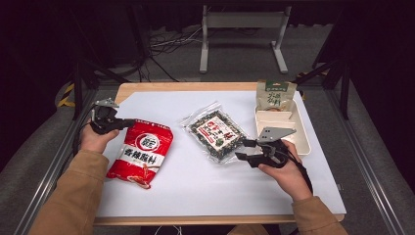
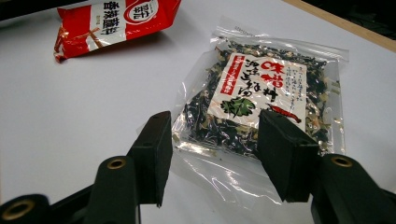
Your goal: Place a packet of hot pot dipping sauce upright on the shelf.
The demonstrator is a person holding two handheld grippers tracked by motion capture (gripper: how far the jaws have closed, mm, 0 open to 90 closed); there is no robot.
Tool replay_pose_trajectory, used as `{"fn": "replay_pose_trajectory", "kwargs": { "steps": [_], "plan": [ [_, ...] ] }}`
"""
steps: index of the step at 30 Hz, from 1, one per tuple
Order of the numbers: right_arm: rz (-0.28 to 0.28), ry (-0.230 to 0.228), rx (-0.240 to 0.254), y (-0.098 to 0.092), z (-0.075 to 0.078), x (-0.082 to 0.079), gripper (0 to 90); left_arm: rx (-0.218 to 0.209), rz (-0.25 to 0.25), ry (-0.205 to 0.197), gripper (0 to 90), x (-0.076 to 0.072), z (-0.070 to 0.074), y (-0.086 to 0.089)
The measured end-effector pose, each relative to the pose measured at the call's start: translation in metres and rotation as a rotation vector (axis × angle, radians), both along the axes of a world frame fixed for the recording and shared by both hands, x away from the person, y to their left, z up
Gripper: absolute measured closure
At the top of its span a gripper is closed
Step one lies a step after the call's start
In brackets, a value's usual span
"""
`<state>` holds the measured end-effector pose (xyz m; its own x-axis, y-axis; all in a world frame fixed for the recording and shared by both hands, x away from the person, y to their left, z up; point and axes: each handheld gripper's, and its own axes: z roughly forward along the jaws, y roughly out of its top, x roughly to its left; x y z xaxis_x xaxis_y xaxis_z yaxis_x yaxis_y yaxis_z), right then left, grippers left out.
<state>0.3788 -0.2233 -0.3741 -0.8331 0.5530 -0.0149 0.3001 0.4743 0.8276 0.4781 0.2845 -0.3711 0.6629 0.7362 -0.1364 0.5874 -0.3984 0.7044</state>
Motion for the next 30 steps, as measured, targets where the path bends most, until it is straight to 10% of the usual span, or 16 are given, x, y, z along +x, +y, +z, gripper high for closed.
{"fn": "replay_pose_trajectory", "kwargs": {
  "steps": [30],
  "plan": [
    [0.008,-0.087,0.027,0.002,0.025,-0.014,47.4,-0.16,-0.129,-0.18,90.0,-0.091,0.08,0.003]
  ]
}}
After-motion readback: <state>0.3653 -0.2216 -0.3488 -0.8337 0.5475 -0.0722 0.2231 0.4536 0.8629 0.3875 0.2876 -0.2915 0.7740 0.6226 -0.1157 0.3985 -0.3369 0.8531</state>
